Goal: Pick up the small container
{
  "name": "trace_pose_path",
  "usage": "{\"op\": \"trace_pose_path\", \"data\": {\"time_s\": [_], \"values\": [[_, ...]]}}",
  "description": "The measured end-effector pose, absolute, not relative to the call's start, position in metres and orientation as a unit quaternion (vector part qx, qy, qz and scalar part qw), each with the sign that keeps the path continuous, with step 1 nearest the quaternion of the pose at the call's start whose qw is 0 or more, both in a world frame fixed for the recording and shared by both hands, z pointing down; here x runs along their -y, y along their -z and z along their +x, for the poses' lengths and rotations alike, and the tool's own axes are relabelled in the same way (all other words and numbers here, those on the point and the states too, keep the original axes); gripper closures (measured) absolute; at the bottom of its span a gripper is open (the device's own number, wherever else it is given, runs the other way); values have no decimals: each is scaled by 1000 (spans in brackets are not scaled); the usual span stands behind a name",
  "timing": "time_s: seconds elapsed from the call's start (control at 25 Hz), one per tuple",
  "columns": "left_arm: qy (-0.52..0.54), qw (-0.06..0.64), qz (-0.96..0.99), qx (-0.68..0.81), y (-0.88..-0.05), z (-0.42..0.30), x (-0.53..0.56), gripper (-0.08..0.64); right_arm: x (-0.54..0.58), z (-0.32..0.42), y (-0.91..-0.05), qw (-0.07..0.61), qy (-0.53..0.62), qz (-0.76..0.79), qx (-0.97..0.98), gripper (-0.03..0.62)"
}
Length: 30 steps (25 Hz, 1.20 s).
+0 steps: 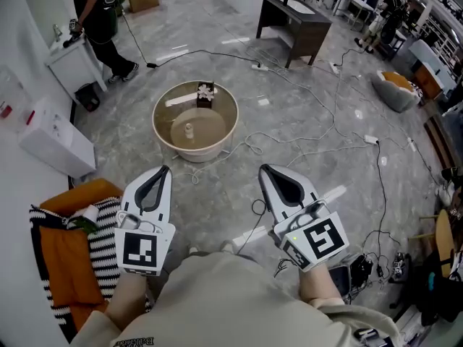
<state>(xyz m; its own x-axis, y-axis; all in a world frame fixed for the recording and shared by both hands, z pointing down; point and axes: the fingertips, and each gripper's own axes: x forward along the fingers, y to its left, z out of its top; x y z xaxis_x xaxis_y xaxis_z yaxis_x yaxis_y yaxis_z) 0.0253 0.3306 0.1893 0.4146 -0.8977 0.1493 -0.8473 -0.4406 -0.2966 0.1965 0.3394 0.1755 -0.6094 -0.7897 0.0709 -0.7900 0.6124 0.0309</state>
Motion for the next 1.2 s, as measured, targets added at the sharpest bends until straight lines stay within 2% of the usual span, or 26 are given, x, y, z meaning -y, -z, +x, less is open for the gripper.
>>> {"op": "trace_pose_path", "data": {"time_s": [0.72,1.2], "values": [[158,69,-824,-540,-208,62,-301,554,-302,240,-218,57,-27,427,902,597],[134,62,-812,-564,-217,27,-242,554,-241,226,-232,76,-12,422,903,597]]}}
